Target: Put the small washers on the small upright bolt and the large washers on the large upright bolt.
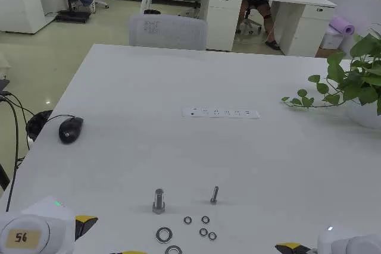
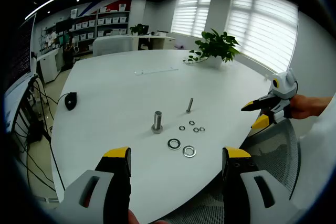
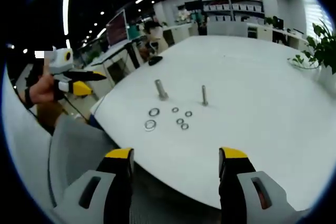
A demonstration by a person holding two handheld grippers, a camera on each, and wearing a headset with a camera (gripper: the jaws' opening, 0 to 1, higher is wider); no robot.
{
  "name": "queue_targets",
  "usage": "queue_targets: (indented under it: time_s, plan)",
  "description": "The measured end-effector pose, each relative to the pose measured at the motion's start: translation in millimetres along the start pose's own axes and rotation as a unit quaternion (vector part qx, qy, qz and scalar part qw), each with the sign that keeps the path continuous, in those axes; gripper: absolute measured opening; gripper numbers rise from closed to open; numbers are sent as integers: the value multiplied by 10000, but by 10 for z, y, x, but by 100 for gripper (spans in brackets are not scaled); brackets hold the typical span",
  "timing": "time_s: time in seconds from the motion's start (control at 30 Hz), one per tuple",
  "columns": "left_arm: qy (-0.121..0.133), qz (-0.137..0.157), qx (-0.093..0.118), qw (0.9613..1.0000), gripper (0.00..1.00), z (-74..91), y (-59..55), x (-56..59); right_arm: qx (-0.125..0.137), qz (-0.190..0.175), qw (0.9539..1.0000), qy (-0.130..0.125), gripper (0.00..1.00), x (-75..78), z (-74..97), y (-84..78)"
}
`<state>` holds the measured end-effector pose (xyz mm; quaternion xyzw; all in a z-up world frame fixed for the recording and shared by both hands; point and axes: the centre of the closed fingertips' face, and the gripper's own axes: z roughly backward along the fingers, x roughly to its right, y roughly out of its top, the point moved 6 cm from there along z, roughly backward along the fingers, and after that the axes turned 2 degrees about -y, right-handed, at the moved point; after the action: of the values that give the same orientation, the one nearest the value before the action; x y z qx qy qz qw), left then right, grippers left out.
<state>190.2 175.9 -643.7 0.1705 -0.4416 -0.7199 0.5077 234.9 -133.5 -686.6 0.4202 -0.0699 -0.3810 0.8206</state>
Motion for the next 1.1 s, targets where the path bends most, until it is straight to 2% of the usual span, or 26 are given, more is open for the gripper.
queue_targets:
  time_s: [0.33, 0.8, 1.1]
  plan:
    - [60, 41, -22, 10000, 71, 7, -11, -4, -2, -48, 10000, -18, 67, 58, 17, -31]
    - [20, 8, -30, 10000, 71, -18, 10, 9, 2, -51, 10000, 10, 67, 48, 12, -16]
    - [15, 3, -80, 10000, 71, 10, -21, 10, -12, -76, 10000, 4, 67, 41, 3, -43]
